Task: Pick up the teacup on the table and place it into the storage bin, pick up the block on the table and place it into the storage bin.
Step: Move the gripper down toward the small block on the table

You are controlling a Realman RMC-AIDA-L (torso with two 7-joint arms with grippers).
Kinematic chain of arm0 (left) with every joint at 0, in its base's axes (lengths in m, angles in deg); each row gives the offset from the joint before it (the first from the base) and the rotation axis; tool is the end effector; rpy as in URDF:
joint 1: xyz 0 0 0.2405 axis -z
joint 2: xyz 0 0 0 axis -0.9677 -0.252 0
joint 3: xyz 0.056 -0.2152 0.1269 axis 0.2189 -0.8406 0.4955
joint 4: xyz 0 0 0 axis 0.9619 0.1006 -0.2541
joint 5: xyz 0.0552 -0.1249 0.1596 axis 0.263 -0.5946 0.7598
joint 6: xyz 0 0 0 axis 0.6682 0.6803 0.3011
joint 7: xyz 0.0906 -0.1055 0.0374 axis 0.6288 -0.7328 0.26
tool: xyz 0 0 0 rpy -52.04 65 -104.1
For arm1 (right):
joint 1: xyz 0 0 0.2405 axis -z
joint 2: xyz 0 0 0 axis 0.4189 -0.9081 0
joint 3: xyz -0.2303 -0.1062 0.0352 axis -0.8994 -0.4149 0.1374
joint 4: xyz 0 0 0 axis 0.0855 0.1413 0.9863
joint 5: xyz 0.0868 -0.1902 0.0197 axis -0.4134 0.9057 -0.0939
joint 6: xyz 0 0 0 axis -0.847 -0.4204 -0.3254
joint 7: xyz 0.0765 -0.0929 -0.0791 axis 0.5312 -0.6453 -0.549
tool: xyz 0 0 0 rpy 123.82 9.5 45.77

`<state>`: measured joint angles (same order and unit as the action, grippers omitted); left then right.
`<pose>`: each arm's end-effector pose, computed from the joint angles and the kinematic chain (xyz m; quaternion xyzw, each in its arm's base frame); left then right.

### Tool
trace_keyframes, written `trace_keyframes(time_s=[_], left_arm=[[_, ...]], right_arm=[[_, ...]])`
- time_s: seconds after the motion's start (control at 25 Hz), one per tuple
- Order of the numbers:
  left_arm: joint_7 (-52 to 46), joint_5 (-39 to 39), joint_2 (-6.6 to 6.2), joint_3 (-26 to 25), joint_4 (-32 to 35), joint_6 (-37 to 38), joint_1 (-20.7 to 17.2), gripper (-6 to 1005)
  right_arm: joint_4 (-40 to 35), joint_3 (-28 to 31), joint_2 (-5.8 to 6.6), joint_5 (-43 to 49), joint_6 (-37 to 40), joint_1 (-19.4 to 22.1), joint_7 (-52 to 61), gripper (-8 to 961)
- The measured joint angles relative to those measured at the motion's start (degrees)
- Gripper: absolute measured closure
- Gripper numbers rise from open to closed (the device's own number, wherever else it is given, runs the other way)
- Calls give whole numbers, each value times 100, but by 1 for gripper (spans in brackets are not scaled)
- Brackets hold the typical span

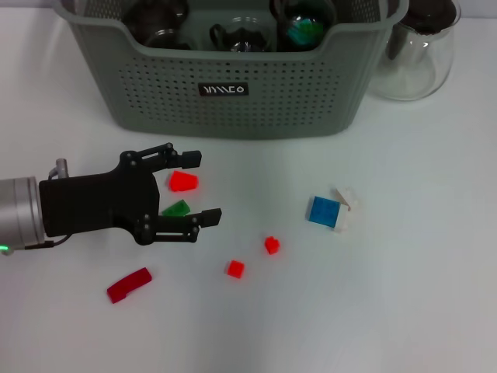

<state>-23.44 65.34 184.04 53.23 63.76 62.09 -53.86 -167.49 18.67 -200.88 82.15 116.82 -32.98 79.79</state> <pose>-0.2764 0.2717 -0.0096 -0.9478 -0.1068 -0.2691 0.1335 0.0037 0.4394 0.0534 -0.9481 0.0837 0.0206 0.3061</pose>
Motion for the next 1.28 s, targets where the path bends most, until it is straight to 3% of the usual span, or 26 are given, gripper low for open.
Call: trace_keyframes(time_s=[0.16,0.32,0.44,0.6,0.68,0.8,1.08,1.28], left_arm=[[-11,11,-6,0,0,19,-5,111],[-13,29,-8,0,2,23,-16,112],[-15,34,-9,0,1,23,-27,112],[-25,15,3,0,0,23,-47,112],[-63,12,11,-1,0,13,-54,112],[-99,6,15,-1,-1,-7,-54,112],[-103,-14,24,-63,-206,-270,-31,111],[-104,-46,38,-231,-351,-281,3,111]], right_arm=[[-902,431,205,-1309,1371,465,-285,166],[-1101,772,365,-2138,2893,807,-857,166],[-1001,724,400,-2188,3658,1060,-1195,166],[-708,90,451,-1788,3789,1348,-1310,172],[-439,-218,434,-1450,3790,1366,-1370,177],[87,-479,304,-666,3737,1237,-1578,179],[1502,-698,-137,854,2713,596,-2354,195],[2255,-1255,-151,951,1852,307,-2638,195]])
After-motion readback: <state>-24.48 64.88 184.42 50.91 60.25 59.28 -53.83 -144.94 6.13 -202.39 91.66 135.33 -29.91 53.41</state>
